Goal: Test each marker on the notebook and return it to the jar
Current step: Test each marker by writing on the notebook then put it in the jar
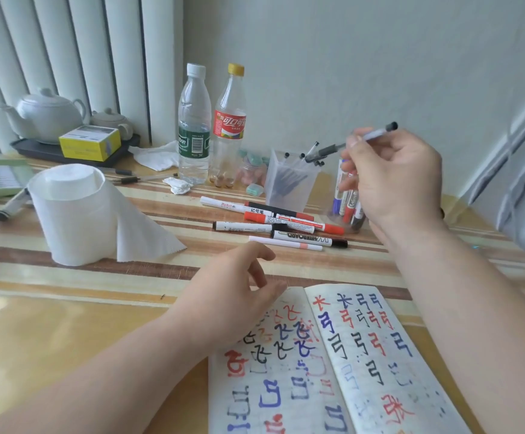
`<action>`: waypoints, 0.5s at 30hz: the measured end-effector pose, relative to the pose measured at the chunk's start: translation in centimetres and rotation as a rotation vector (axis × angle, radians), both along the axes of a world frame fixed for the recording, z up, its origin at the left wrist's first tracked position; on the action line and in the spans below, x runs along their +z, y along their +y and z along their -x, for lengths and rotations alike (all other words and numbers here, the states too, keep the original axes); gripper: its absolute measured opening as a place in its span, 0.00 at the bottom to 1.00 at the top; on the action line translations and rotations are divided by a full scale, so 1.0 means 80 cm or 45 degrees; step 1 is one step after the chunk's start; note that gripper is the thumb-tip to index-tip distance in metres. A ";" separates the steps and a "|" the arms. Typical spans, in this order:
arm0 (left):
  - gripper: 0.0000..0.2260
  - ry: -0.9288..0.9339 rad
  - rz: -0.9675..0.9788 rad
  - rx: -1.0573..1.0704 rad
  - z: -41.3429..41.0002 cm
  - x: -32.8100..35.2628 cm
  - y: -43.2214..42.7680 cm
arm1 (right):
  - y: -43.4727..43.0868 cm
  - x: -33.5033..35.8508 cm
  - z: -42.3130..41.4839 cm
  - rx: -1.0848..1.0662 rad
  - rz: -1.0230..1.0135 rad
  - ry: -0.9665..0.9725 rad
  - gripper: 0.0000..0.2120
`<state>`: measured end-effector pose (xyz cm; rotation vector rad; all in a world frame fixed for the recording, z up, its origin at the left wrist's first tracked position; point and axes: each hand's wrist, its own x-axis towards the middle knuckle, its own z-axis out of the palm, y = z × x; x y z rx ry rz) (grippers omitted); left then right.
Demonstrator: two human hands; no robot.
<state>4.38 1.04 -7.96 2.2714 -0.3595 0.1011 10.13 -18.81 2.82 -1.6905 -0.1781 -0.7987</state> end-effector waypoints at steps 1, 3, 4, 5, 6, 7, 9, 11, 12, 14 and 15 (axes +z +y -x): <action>0.17 0.001 0.000 -0.005 0.000 0.000 0.000 | 0.001 0.006 -0.016 -0.032 0.008 0.008 0.06; 0.17 0.000 -0.006 -0.023 -0.001 -0.002 0.001 | 0.004 0.014 -0.046 -0.073 0.029 0.043 0.08; 0.17 0.001 -0.006 -0.030 -0.001 -0.002 0.001 | 0.007 0.017 -0.060 -0.086 0.037 0.075 0.08; 0.16 0.000 -0.005 -0.035 -0.001 -0.003 0.002 | 0.008 0.018 -0.073 -0.099 0.043 0.110 0.09; 0.16 -0.003 -0.007 -0.040 -0.001 -0.003 0.002 | 0.011 0.017 -0.086 -0.112 0.049 0.151 0.09; 0.15 -0.009 -0.010 -0.044 -0.002 -0.003 0.002 | 0.013 0.015 -0.096 -0.119 0.052 0.195 0.08; 0.12 -0.020 -0.023 -0.048 -0.003 -0.004 0.001 | 0.018 0.010 -0.108 -0.111 0.065 0.287 0.04; 0.10 -0.023 -0.035 -0.050 -0.004 -0.005 0.002 | 0.018 0.002 -0.113 -0.123 0.084 0.345 0.13; 0.10 -0.026 -0.040 -0.052 -0.005 -0.006 0.002 | 0.017 -0.003 -0.110 -0.142 0.121 0.352 0.15; 0.09 -0.033 -0.048 -0.054 -0.006 -0.008 0.002 | 0.015 -0.014 -0.101 -0.198 0.254 0.347 0.09; 0.09 -0.035 -0.052 -0.053 -0.006 -0.008 0.001 | 0.013 -0.020 -0.095 -0.214 0.346 0.353 0.05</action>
